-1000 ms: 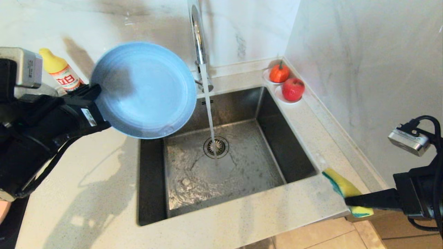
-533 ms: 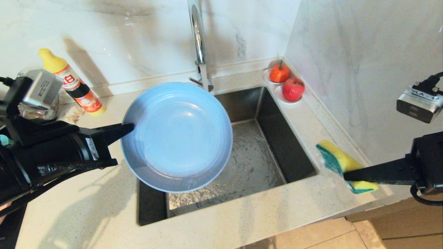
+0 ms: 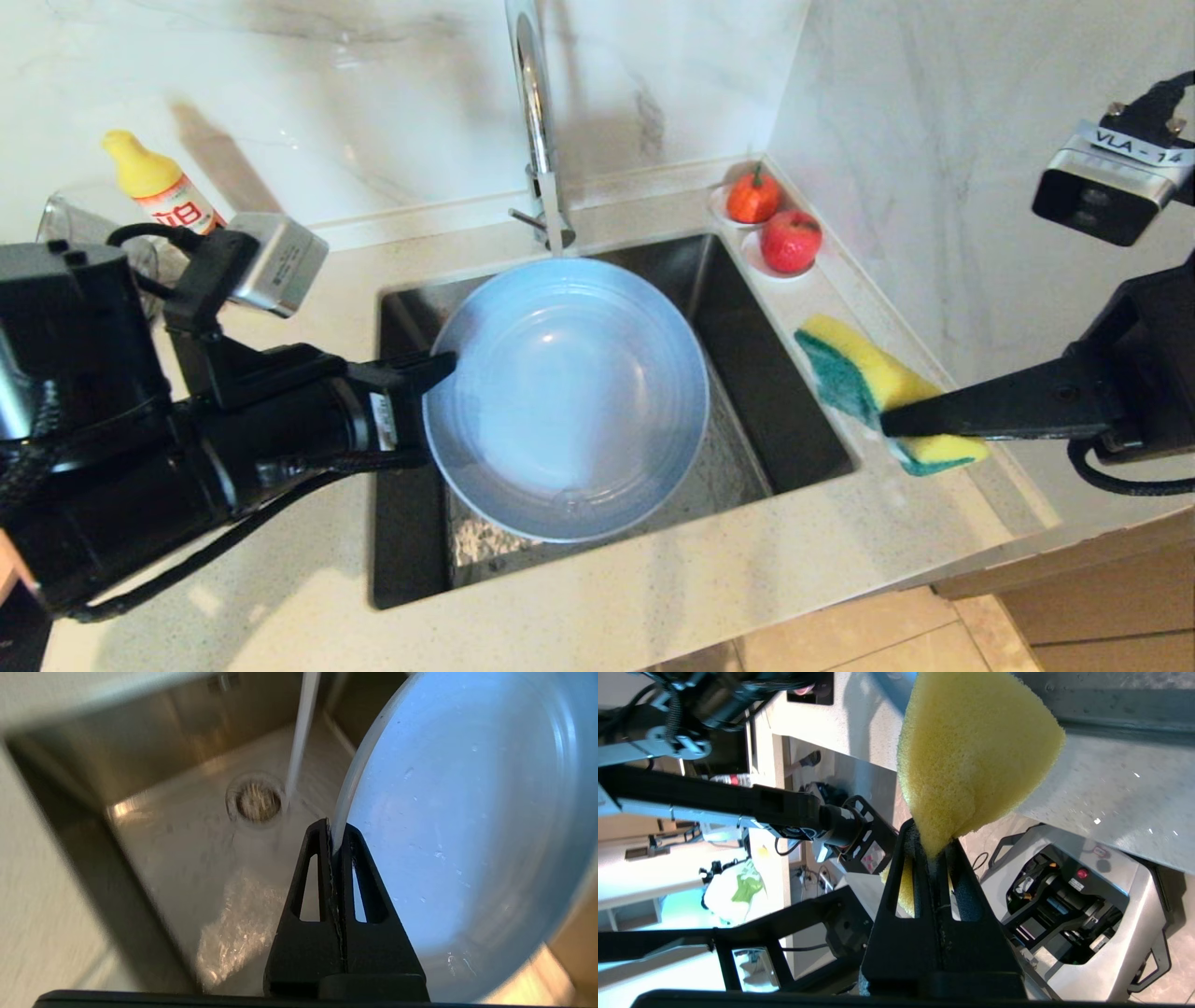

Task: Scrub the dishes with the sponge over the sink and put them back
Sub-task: Wipe the plate

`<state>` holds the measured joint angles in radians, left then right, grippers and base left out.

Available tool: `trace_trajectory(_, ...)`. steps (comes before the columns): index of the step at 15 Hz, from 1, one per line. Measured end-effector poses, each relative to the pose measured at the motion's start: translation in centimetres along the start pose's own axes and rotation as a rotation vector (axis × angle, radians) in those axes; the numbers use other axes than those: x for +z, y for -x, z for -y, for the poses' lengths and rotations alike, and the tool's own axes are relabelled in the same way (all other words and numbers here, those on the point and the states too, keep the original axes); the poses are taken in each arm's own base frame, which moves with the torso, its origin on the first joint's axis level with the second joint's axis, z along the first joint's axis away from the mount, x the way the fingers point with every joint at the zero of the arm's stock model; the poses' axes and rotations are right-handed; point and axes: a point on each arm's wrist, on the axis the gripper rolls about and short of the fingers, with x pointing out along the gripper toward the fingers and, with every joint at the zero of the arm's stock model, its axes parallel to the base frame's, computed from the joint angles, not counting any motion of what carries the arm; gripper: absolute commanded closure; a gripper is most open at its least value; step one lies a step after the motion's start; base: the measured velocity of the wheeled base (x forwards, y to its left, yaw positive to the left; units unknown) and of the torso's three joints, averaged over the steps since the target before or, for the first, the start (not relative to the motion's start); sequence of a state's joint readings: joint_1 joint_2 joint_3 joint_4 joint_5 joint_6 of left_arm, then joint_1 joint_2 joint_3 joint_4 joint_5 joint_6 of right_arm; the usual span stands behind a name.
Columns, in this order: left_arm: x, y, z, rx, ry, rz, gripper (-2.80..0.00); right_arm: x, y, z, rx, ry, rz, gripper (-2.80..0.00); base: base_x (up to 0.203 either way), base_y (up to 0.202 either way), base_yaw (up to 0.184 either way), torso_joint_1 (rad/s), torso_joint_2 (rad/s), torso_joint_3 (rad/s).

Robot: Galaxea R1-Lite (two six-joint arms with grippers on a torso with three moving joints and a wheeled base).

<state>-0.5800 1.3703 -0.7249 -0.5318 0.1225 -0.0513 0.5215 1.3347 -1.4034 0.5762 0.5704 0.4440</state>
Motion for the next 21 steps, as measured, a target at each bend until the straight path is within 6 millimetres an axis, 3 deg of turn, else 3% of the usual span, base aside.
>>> trace_trajectory(5,0.0,-4.0,2.4,0.094,-0.018,0.148,0.0,0.7,-4.2,-0.1,0.033,-0.015,-0.114,0.0,0.0,0.0,0.0,0.0,0.0,0.0)
trace_trajectory(9,-0.3,-5.8,3.5,0.087,-0.057,0.181,0.0,1.8,-7.9,-0.2,0.047,-0.076,-0.175,0.0,0.0,0.0,0.0,0.0,0.0,0.0)
trace_trajectory(13,-0.7,-6.3,4.1,0.072,-0.075,0.171,0.0,2.2,-10.6,-0.4,0.045,-0.085,-0.228,0.0,0.0,0.0,0.0,0.0,0.0,0.0)
trace_trajectory(21,-0.5,-6.4,4.9,0.074,-0.088,0.211,0.0,3.5,-13.3,-0.7,-0.037,-0.191,-0.246,0.0,0.0,0.0,0.0,0.0,0.0,0.0)
